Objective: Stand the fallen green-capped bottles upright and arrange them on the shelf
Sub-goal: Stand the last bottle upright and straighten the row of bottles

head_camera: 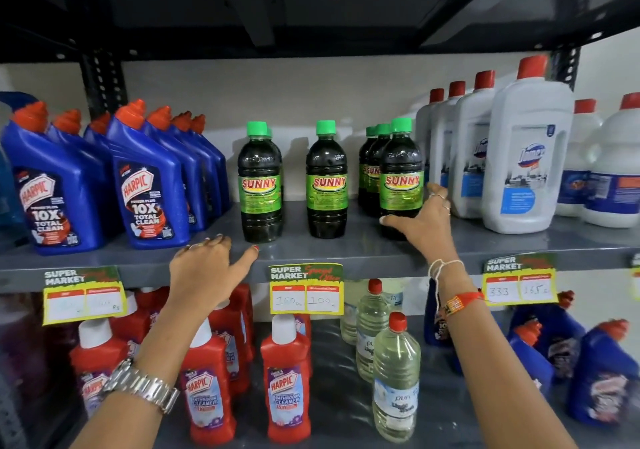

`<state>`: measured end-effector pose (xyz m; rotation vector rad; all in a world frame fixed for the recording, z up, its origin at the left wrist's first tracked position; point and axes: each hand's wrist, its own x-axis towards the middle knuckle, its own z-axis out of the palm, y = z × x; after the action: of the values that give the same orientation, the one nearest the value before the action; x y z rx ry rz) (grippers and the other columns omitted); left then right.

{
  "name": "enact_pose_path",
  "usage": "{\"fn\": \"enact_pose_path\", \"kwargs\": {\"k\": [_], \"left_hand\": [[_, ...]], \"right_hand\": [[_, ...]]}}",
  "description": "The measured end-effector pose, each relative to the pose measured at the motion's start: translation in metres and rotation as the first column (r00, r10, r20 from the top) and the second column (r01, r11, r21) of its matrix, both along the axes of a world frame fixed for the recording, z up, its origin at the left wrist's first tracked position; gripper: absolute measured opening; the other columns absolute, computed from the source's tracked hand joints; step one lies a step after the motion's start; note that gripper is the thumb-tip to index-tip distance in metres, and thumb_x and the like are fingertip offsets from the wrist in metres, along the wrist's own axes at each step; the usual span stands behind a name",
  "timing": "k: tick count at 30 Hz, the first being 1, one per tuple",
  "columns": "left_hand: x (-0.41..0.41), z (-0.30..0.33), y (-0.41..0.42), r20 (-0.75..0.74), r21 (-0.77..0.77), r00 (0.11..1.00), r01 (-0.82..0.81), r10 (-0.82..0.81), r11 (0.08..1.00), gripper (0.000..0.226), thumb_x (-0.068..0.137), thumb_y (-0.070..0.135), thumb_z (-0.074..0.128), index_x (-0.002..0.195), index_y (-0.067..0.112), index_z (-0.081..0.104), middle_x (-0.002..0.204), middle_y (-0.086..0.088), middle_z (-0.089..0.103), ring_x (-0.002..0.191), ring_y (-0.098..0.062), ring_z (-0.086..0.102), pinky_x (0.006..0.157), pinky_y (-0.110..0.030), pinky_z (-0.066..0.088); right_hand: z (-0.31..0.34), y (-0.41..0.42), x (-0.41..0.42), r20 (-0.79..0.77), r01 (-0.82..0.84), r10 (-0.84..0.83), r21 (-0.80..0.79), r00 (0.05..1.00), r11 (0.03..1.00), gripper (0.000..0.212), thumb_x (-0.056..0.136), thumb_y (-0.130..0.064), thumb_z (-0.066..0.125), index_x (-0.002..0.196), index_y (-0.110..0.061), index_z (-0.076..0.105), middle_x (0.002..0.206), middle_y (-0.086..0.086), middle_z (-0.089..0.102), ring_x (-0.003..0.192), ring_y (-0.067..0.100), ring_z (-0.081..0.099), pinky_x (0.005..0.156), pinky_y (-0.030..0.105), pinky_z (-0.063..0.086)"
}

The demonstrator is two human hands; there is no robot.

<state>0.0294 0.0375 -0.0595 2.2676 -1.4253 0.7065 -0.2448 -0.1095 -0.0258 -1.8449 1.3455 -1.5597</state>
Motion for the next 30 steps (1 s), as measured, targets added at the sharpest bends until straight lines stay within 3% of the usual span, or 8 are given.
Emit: {"fn": "enact_pose_path", "kwargs": {"k": [3,7,19,30], "left_hand": [[0.000,0.000,-0.001,-0.015,-0.010,1.000,-0.003,0.002,1.000,0.070,0.084,0.063,0.026,0.121,0.014,0.058,0.130,-0.006,0.061,0.112,-0.025,0.060,0.083,-0.035,0.047],[0.000,-0.001,-0.001,-0.012,0.000,1.000,-0.007,0.007,1.000,0.071,0.085,0.064,0.027,0.128,0.015,0.055,0.137,-0.005,0.055,0.118,-0.024,0.057,0.086,-0.035,0.047],[-0.004,0.001,0.003,-0.004,-0.010,1.000,-0.020,0.020,1.000,0.065,0.086,0.062,0.029,0.119,0.015,0.060,0.125,-0.007,0.064,0.107,-0.027,0.062,0.081,-0.037,0.048],[-0.005,0.001,0.003,-0.010,-0.024,1.000,-0.009,0.008,1.000,0.066,0.086,0.062,0.030,0.120,0.014,0.060,0.126,-0.007,0.064,0.106,-0.028,0.063,0.080,-0.037,0.049]], "right_hand": [[0.004,-0.004,0.000,-0.020,-0.068,0.070,0.059,0.997,0.996,0.098,0.058,-0.018,0.086,0.134,-0.003,0.027,0.134,0.018,0.047,0.128,0.032,0.043,0.107,0.038,0.035],[0.003,-0.005,-0.002,-0.033,-0.042,0.044,0.055,0.998,0.998,0.091,0.057,-0.020,0.086,0.128,-0.005,0.031,0.128,0.016,0.056,0.122,0.032,0.050,0.103,0.039,0.039],[0.010,-0.016,0.007,-0.066,-0.086,0.092,0.085,0.994,0.993,0.085,0.061,-0.016,0.085,0.123,-0.002,0.027,0.128,0.018,0.052,0.121,0.034,0.048,0.104,0.042,0.038],[0.012,-0.013,0.010,-0.121,-0.077,0.088,0.093,0.989,0.993,0.084,0.061,-0.019,0.085,0.121,-0.001,0.029,0.127,0.018,0.052,0.122,0.034,0.048,0.104,0.044,0.039]]}}
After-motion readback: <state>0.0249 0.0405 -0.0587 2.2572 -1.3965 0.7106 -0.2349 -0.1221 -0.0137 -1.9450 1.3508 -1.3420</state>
